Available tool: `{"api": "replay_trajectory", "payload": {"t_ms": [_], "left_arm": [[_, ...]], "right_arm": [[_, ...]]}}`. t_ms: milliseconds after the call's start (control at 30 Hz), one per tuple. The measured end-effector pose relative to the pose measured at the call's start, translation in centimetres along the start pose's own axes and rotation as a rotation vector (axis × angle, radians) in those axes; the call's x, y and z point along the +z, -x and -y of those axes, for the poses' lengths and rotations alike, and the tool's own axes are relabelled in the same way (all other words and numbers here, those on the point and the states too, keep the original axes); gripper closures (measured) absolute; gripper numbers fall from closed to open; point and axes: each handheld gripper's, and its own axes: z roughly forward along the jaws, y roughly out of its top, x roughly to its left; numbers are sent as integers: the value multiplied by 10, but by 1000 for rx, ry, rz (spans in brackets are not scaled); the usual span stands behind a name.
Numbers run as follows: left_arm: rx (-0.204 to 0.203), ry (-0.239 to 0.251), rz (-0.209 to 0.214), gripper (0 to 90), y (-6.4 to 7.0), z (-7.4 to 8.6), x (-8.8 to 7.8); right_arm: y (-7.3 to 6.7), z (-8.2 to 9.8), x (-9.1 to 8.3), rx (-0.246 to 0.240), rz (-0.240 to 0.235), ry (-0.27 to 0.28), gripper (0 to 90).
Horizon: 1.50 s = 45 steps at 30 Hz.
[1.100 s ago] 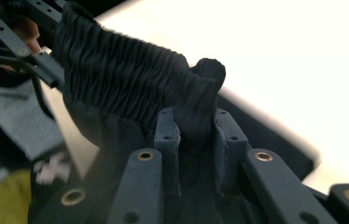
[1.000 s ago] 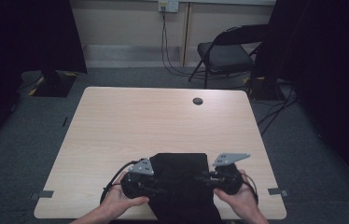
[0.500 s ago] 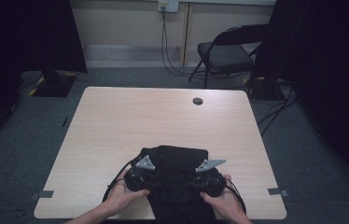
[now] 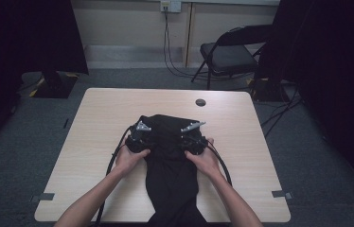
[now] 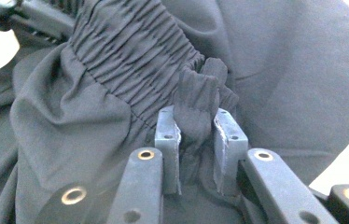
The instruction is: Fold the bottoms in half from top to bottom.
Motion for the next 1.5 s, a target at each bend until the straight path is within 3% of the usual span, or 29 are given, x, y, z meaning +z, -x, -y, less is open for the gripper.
{"api": "replay_trajectory", "payload": {"t_ms": [167,233,400,467,500,600,667,833,900,1033,1067,1100,1133,1200,1267,1300,1367,1500], "left_arm": [[-68,56,-68,680,-20,-12,16],[-52,40,-98,676,-22,-17,18],[-110,83,-24,683,-29,-15,10],[-111,90,-21,689,-29,-16,8],[-106,134,7,691,-32,-21,-4],[-90,184,24,693,-28,-33,-22],[-44,206,45,693,-20,-41,-36],[42,247,82,693,5,-52,-65],[26,273,120,694,13,-57,-74],[47,361,141,696,23,-76,-102],[47,361,141,695,23,-76,-102],[59,404,144,695,27,-86,-120],[53,426,151,696,29,-90,-129],[81,477,158,696,36,-96,-147],[78,498,172,696,40,-97,-156],[85,525,207,696,47,-100,-169],[81,533,244,695,56,-98,-180],[123,527,331,694,81,-83,-196]], "right_arm": [[16,-30,25,55,46,18,743],[18,-36,29,61,62,16,740],[19,-36,26,97,55,40,735],[21,-36,18,117,27,75,734],[23,-38,10,125,1,112,733],[24,-46,-13,123,-27,184,733],[22,-50,-28,100,-30,206,733],[26,-40,-53,125,-92,275,733],[26,-40,-62,131,-101,298,733],[23,-53,-95,107,-117,376,734],[22,-58,-106,100,-117,402,734],[22,-62,-117,95,-122,425,735],[21,-66,-127,89,-127,452,735],[17,-71,-146,74,-137,497,736],[13,-74,-167,63,-165,561,736],[9,-75,-177,56,-179,585,737],[3,-74,-190,39,-194,607,737],[-14,-61,-213,-14,-240,623,736]]}}
